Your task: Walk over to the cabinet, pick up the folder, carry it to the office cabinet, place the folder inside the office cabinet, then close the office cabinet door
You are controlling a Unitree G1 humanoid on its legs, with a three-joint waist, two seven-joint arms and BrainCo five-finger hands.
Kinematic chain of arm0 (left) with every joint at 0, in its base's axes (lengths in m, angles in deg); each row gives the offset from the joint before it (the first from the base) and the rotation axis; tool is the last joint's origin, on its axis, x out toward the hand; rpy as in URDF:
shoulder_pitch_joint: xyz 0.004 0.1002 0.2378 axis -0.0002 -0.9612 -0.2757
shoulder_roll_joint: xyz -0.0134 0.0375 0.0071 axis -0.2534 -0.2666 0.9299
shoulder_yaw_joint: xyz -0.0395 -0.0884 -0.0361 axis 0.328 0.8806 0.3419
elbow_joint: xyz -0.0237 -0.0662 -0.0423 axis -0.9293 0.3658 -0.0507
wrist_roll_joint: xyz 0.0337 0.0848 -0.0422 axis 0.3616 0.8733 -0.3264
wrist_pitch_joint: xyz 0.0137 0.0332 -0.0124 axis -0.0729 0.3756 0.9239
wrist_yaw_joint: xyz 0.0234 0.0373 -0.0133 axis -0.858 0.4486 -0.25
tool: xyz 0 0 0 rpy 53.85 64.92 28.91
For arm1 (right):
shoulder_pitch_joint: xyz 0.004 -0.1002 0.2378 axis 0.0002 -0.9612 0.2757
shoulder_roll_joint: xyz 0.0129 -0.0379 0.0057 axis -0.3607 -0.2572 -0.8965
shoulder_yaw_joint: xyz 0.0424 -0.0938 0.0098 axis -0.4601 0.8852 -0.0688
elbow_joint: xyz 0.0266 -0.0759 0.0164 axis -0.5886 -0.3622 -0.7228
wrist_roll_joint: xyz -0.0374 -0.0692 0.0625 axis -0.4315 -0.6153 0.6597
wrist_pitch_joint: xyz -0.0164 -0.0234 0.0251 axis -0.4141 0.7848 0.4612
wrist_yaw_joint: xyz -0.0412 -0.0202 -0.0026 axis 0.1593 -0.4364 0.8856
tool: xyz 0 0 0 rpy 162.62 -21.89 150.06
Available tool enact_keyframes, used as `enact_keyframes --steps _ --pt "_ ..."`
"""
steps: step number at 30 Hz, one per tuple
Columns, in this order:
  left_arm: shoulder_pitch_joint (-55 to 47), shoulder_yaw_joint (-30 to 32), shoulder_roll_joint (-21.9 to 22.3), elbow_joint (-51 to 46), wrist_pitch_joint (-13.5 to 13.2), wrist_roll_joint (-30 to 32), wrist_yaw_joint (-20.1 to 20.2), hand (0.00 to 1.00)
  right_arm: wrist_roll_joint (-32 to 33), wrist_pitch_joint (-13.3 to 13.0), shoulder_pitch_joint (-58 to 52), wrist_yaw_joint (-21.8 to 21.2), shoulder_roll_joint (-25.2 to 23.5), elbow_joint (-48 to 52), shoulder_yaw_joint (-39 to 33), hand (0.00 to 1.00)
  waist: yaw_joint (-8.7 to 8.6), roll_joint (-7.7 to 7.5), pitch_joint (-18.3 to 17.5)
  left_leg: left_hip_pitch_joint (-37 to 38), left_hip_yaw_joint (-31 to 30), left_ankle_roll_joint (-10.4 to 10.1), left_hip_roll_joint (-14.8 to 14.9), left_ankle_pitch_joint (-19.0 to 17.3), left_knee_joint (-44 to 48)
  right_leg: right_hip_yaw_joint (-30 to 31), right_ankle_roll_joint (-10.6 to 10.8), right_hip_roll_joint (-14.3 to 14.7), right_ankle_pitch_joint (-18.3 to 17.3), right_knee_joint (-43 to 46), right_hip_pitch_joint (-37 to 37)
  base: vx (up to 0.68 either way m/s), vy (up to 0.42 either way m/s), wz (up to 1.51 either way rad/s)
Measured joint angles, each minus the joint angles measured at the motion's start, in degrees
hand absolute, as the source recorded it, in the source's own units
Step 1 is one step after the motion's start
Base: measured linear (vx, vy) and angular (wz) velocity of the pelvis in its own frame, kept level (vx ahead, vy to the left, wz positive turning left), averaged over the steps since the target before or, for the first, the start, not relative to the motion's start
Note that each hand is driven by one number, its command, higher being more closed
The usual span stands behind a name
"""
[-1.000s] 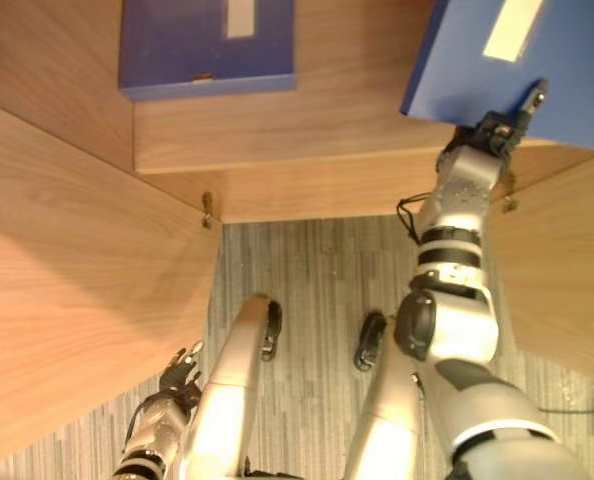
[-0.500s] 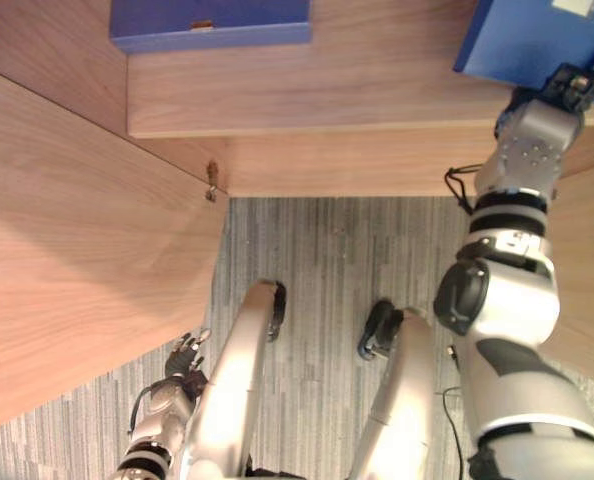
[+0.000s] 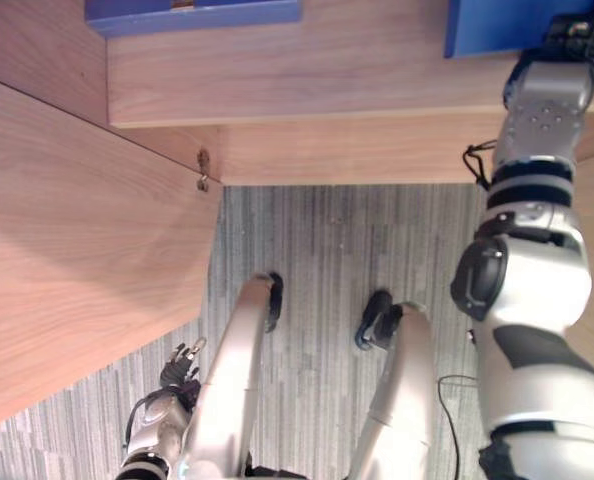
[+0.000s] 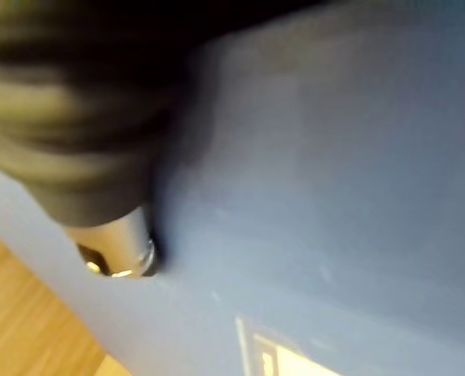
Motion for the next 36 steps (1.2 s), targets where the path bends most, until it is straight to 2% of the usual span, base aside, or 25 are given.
enact_keyframes --steps 5,12,17,19,22,23,24,26,27,29,32,36 --pt "-0.1 0.4 0.0 -0.1 -0.2 0.0 0.1 0.0 0.0 -1.1 0.8 -2.0 -0.1 0.1 2.0 0.0 -0.12 -0.01 0.4 1.2 -0.1 -0.5 0.7 1.1 -2.8 -0.8 -0.9 0.6 0.8 -2.5 1.2 0.02 0.017 -0.02" --pt "-0.6 0.3 -0.2 -1.2 -1.1 0.0 0.8 0.0 -0.1 -1.2 2.0 -5.3 0.4 0.4 7.9 0.0 -0.3 0.0 0.9 2.3 -0.1 -1.0 1.4 2.3 -5.9 -1.6 -1.3 1.2 1.8 -5.2 2.2 0.03 0.047 -0.01" --pt "-0.6 0.3 -0.5 -1.2 -1.4 0.0 1.8 0.0 -0.4 0.0 2.0 -7.3 0.5 0.2 12.5 0.0 -0.32 -0.01 1.3 4.0 0.0 -1.2 1.8 2.6 -7.3 -2.1 -1.5 1.3 1.9 -6.2 3.8 0.02 0.055 0.0" --pt "-0.8 0.3 -0.8 -1.3 -1.6 0.0 2.1 0.0 -3.0 1.4 2.0 -8.2 0.9 0.1 14.4 0.0 -0.57 -0.01 1.3 4.4 0.0 -1.2 1.9 3.1 -8.2 -2.3 -1.5 1.3 2.1 -7.2 4.3 0.0 0.077 0.01" --pt "-0.9 0.2 -0.9 -1.4 -2.1 0.1 2.7 0.0 -15.3 5.8 2.0 -10.5 2.2 -0.6 19.3 0.0 -0.81 -0.09 1.3 4.8 0.2 -1.1 2.4 3.9 -10.0 -2.5 -1.5 1.9 3.3 -9.3 4.9 0.01 0.089 -0.06" --pt "-1.3 0.2 -1.0 -2.1 -2.4 0.1 3.0 0.0 -22.5 8.0 2.0 -12.5 2.6 -1.4 21.9 0.0 -0.92 -0.1 1.3 5.1 0.2 -1.2 2.5 4.3 -10.9 -2.7 -1.6 2.1 3.7 -10.5 5.2 0.02 0.063 -0.05" --pt "-1.5 0.1 -1.1 -2.6 -2.4 0.1 3.3 0.0 -25.5 8.9 2.0 -13.5 2.9 -1.8 23.2 0.0 -0.98 -0.12 1.3 5.2 0.2 -1.2 2.5 4.7 -11.5 -2.8 -1.7 2.1 4.0 -11.0 5.3 0.02 0.068 -0.01" --pt "-1.9 -0.6 -1.7 -3.5 -3.0 0.6 4.3 0.0 -36.0 10.5 1.9 -16.5 3.9 -2.7 26.8 0.0 -1.35 -0.54 1.7 6.3 0.6 -1.2 2.7 6.1 -14.5 -3.0 -1.8 2.4 5.2 -13.6 6.1 0.02 0.048 0.02" --pt "-2.0 -0.8 -1.9 -3.6 -3.0 0.7 4.5 0.0 -37.9 10.6 1.9 -17.1 4.1 -2.7 27.3 0.0 -1.4 -0.61 1.7 6.6 0.7 -1.2 2.7 6.4 -15.2 -3.0 -1.8 2.5 5.5 -14.2 6.3 0.03 0.04 -0.08" --pt "-3.1 -0.9 -2.4 -4.5 -3.2 1.4 5.6 0.0 -47.6 10.9 1.8 -20.5 4.7 -2.7 31.3 0.0 -1.57 -0.9 1.9 8.5 1.4 -1.2 3.7 7.7 -18.7 -3.1 -1.8 3.5 7.1 -17.9 7.9 0.04 0.053 -0.13" --pt "-4.2 -1.7 -3.1 -5.7 -3.6 1.9 7.2 0.0 -56.9 10.7 1.1 -23.5 5.8 -1.8 33.5 0.0 -1.84 -1.18 2.1 10.2 2.0 -1.2 4.2 9.1 -22.1 -3.2 -1.8 4.2 8.5 -21.2 9.3 0.05 0.051 -0.07" --pt "-4.5 -2.0 -3.8 -6.2 -4.1 2.4 8.3 0.0 -59.4 10.2 0.4 -25.3 6.5 -0.5 35.1 0.0 -1.94 -1.83 2.3 11.9 3.0 -1.0 4.6 10.3 -25.8 -3.3 -2.6 4.5 10.0 -24.5 10.7 0.06 0.056 -0.04"
